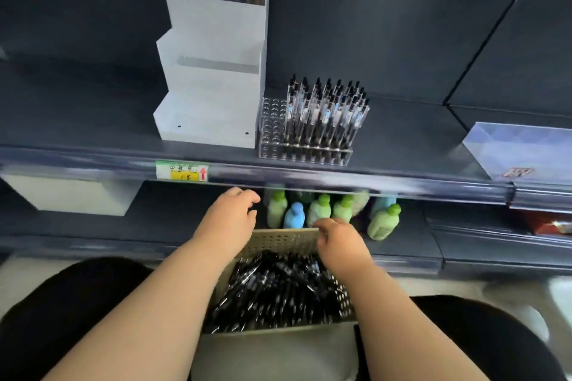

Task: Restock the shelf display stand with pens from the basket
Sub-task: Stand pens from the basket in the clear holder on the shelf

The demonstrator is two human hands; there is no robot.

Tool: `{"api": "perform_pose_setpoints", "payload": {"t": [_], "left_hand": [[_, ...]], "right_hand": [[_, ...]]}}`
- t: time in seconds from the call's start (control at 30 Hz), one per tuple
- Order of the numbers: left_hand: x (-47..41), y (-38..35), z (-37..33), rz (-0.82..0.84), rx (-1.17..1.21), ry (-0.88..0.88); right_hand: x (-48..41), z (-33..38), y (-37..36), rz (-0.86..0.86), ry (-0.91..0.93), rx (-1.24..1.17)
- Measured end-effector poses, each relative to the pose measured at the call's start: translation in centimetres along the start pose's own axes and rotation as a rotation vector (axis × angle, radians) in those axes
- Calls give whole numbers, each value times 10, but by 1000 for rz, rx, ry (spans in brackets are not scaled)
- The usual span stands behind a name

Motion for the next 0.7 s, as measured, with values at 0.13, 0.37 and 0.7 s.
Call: {"api": "perform_pose_setpoints", "payload": {"t": [0.13,0.37,0.7], "left_hand": [[46,-45,27,162,-147,113],[99,-86,50,416,-252,328],[75,-88,34,262,-119,267]], "right_hand": [[52,-3,-43,57,-155,-136],[83,-8,-70,195,-267,-75],[60,-9,-80,341,-408,50]]}}
Point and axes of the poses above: each hand's wrist, its own x-axis away from the middle knuckle, its own y-axis out of the back of the hand, z = x × y, the point moved 3 cm from there along -x, towards the middle knuckle, and after that the axes turned 1 degree about -x, right-handed, at the moved point
